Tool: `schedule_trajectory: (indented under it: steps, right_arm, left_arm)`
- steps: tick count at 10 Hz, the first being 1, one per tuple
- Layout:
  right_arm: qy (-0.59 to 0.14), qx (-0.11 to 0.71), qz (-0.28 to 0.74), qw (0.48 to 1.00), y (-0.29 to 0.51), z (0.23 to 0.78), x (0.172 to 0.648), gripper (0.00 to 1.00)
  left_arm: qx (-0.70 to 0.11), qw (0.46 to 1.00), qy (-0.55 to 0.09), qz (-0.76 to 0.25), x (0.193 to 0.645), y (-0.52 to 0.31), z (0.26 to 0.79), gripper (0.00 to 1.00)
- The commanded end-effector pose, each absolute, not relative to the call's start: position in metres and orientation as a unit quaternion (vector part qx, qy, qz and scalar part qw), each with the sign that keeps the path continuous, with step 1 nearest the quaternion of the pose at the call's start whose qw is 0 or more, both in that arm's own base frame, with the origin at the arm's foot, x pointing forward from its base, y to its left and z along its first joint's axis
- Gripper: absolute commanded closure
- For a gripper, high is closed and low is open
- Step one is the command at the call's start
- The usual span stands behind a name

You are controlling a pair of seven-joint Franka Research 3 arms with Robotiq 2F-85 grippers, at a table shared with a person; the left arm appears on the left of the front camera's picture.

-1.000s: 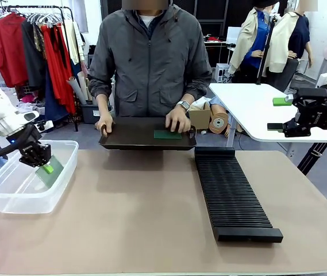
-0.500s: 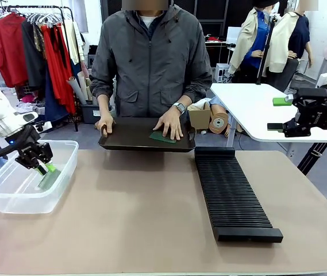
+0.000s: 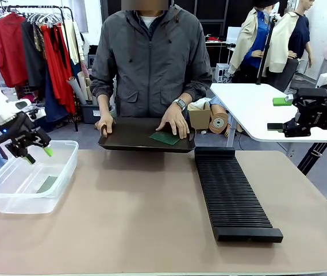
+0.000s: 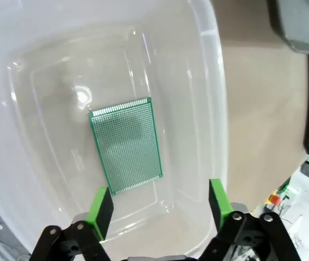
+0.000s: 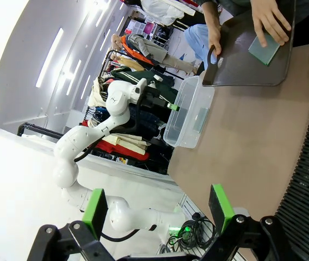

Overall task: Sort PCBs into racks and boxes based on the side picked up.
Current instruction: If the short side of the Blank PCB is picked up, insert it into the PCB Rack ; if the long side is picked up, place it in the Organizing box, then pick up the Blank PCB handed by the Human.

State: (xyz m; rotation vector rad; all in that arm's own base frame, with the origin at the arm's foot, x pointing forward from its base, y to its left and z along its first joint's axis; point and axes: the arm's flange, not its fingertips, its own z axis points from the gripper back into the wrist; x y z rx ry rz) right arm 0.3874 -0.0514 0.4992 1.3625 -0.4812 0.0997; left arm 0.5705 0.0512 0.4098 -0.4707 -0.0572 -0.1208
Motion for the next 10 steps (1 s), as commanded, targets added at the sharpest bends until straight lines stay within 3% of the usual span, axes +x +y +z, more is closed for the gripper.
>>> schedule_trajectory:
  steps: [1, 10]
  right_arm:
    - [-0.216, 0.629, 0.038, 0.746, -0.051, 0.503, 0.387, 0.00]
    - [-0.216, 0.629, 0.038, 0.746, -0.051, 0.503, 0.387, 0.00]
  left_arm:
    - [-0.215, 0.975, -0.041, -0.045, 0.550, 0.053, 0.430, 0.00]
    - [-0.237, 0.969, -0.046, -0.054, 0.543, 0.052, 0.451, 0.00]
